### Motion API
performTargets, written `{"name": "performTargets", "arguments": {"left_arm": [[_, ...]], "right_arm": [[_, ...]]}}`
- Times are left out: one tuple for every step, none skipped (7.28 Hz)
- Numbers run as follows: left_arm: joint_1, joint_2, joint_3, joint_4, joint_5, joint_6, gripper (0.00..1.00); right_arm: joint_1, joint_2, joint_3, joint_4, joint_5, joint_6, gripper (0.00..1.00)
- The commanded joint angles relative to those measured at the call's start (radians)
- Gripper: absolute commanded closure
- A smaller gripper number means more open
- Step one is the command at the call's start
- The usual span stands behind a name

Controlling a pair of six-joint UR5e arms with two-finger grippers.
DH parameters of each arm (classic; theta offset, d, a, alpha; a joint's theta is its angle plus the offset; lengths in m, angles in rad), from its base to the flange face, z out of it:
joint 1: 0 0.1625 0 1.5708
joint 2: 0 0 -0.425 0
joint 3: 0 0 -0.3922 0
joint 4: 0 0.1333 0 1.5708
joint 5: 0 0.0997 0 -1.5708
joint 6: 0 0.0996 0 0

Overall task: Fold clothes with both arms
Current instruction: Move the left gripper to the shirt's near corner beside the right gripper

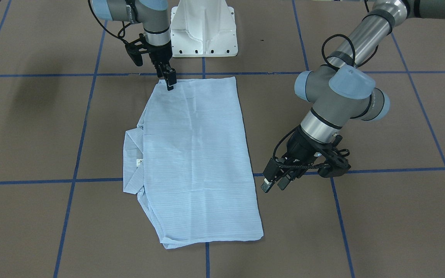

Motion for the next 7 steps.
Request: {"name": "performTargets", "arguments": {"left_arm": [[0.000, 0.000, -0.003, 0.000, 0.000, -0.001, 0.32], [-0.002, 0.003, -0.003, 0.000, 0.000, 0.000, 0.32], [0.000, 0.009, -0.010, 0.000, 0.000, 0.000, 0.33], [0.000, 0.017, -0.017, 0.000, -0.002, 0.000, 0.33], [0.000, 0.020, -0.018, 0.000, -0.002, 0.000, 0.33], [0.000, 0.021, -0.021, 0.000, -0.002, 0.000, 0.33], [0.000, 0.020, -0.027, 0.000, -0.002, -0.010, 0.33]], "right_arm": [[-0.002, -0.005, 0.002, 0.000, 0.001, -0.001, 0.99], [-0.002, -0.006, -0.001, 0.000, 0.001, -0.006, 1.00], [0.007, -0.005, 0.006, 0.000, 0.009, -0.006, 1.00], [0.010, -0.005, 0.002, 0.000, 0.014, -0.010, 1.00], [0.010, -0.003, 0.003, 0.000, 0.011, -0.012, 1.00], [0.012, 0.003, 0.009, 0.000, 0.011, -0.012, 1.00], [0.016, 0.006, 0.020, 0.000, 0.009, -0.007, 1.00]]}}
